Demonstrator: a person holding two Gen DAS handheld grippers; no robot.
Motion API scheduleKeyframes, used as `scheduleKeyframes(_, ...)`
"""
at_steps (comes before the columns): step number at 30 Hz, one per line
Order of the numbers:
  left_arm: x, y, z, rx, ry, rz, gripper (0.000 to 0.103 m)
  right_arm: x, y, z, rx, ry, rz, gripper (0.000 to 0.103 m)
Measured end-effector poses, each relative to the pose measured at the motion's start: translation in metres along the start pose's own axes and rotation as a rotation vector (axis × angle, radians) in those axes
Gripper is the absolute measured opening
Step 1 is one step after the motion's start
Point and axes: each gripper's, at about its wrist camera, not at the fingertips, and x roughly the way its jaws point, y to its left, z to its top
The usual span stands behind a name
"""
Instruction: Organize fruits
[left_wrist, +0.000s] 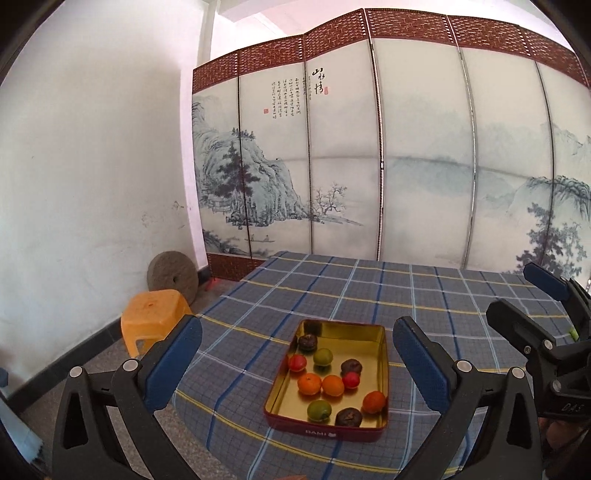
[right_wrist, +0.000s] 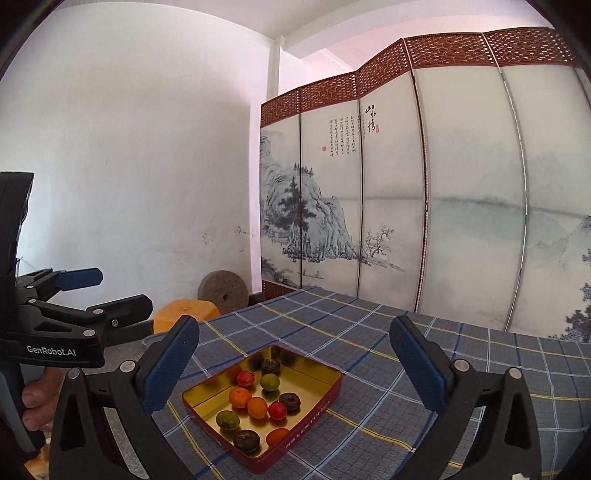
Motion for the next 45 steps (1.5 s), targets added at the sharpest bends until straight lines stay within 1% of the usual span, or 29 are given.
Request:
scheduleKeyframes(10, -0.019, -0.004, 0.0, 0.017, -0.028, 0.002, 0.103, -0.02, -0.004, 0.0, 0.006, -0.006, -0.016, 0.103)
scheduleKeyframes(18, -0.02, -0.003, -0.001, 0.014, -0.025, -0.002, 0.103, -0.022, -0.005, -0.002, 0.005, 0.012, -0.018, 0.103)
scheduleKeyframes(26, -0.019, -0.005, -0.004, 0.02, 0.004, 0.008, 0.103, -0.016, -0.011, -0.009, 0.017, 0.04, -0.018, 0.103)
scheduleKeyframes(30, -0.006, -0.009, -0.004, 0.023, 0.043, -0.003, 0.103, -0.005, -0.031, -0.019, 0.05, 0.092, -0.03, 0.103)
scheduleKeyframes(32, 0.003, -0.012, -0.004, 0.029, 0.069, -0.009, 0.103, 0.005, -0.051, -0.029, 0.065, 0.136, -0.061, 0.103)
scheduleKeyframes(34, 0.013, -0.017, -0.005, 0.041, 0.094, -0.017, 0.103, 0.017, -0.08, -0.043, 0.089, 0.204, -0.102, 0.103)
scheduleKeyframes(36, 0.025, -0.023, -0.006, 0.052, 0.113, -0.008, 0.103, 0.031, -0.115, -0.061, 0.119, 0.282, -0.149, 0.103)
scheduleKeyframes(38, 0.036, -0.027, -0.006, 0.061, 0.13, -0.001, 0.103, 0.049, -0.157, -0.084, 0.152, 0.4, -0.206, 0.103)
scheduleKeyframes(39, 0.044, -0.029, -0.006, 0.063, 0.146, 0.009, 0.103, 0.058, -0.183, -0.098, 0.166, 0.469, -0.255, 0.103)
scheduleKeyframes(42, 0.06, -0.032, -0.006, 0.052, 0.181, -0.011, 0.103, 0.068, -0.244, -0.131, 0.217, 0.591, -0.352, 0.103)
scheduleKeyframes(45, 0.073, -0.038, -0.006, 0.071, 0.194, 0.016, 0.103, 0.072, -0.302, -0.162, 0.273, 0.693, -0.442, 0.103)
